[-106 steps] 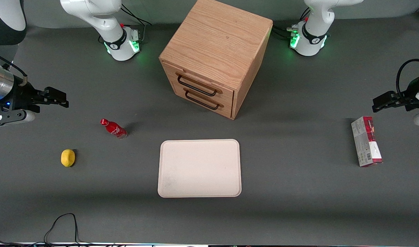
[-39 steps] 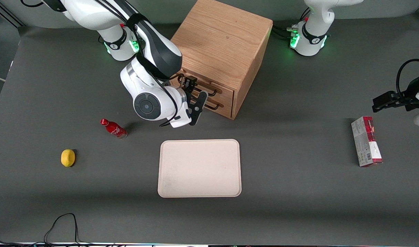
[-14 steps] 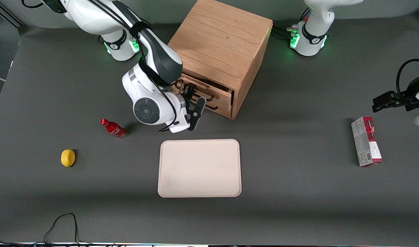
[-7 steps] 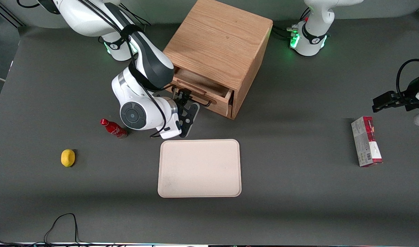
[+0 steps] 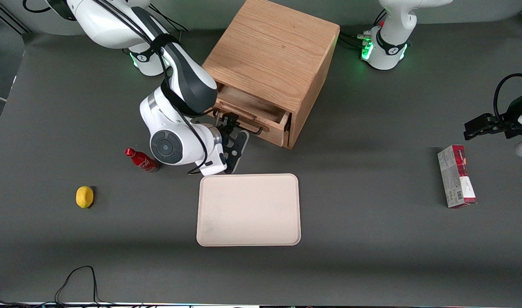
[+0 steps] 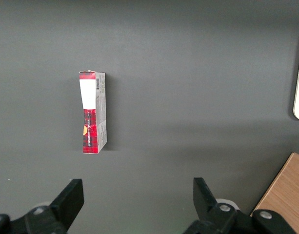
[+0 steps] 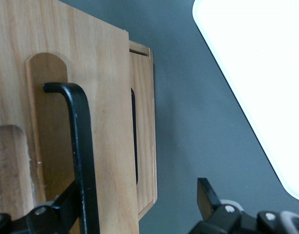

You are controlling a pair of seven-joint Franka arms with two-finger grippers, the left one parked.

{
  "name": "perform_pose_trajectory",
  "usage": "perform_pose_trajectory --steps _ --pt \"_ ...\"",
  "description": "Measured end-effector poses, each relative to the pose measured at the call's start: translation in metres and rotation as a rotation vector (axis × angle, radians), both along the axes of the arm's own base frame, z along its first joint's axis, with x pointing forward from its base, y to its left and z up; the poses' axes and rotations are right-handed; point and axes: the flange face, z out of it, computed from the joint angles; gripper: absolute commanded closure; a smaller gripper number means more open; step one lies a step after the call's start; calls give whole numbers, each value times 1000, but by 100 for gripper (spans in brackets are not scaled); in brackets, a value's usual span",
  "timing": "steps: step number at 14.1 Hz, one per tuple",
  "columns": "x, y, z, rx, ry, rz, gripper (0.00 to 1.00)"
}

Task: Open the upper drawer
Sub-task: 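Pull the upper drawer outward by its handle with the right gripper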

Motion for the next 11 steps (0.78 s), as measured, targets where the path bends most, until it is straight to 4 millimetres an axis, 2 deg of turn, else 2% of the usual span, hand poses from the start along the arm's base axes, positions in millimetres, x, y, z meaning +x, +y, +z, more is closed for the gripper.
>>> perform_pose_trajectory --steps 3,8,11 --pt "6 -4 -1 3 -11 -9 0" --pt "10 -4 -14 -5 -16 -12 0" --pt "12 -5 -13 -5 -21 -13 0"
